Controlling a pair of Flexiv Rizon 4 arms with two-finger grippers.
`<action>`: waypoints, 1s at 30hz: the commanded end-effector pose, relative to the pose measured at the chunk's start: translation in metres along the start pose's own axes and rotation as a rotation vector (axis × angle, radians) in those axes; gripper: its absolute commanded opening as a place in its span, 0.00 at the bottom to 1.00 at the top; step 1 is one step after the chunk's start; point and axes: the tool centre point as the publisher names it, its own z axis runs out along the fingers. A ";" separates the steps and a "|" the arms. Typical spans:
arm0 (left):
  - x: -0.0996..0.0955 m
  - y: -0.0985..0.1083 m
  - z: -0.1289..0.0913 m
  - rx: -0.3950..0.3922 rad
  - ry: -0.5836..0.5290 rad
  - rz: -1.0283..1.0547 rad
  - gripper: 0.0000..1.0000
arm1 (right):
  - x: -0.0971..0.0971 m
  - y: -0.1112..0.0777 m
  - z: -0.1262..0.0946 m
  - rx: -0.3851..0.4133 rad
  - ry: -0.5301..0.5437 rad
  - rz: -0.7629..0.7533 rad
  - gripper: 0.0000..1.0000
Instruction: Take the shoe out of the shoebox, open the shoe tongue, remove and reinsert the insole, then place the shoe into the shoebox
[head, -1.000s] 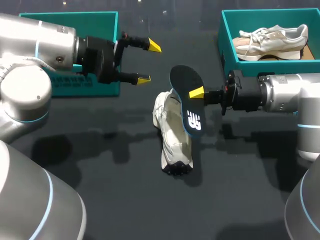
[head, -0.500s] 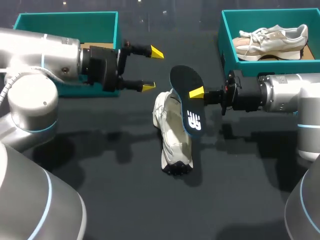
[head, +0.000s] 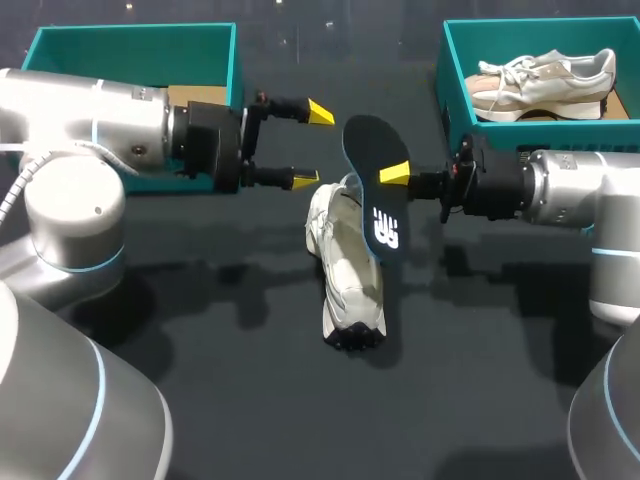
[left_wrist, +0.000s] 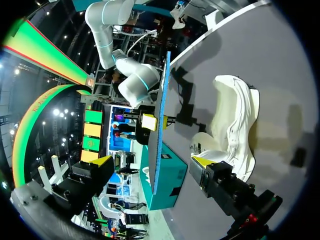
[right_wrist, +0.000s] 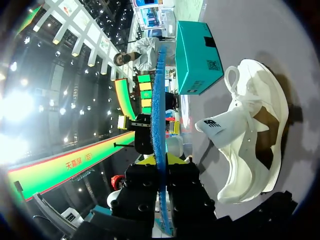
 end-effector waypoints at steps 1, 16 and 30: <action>0.001 -0.001 0.012 -0.018 -0.030 0.006 1.00 | -0.001 -0.002 0.007 -0.006 0.020 0.000 0.00; -0.002 0.006 0.041 -0.036 -0.028 0.042 0.58 | 0.002 -0.003 0.016 -0.008 0.059 0.020 0.00; 0.005 0.005 0.056 -0.052 -0.015 0.058 0.44 | 0.004 -0.005 0.026 -0.003 0.057 0.022 0.00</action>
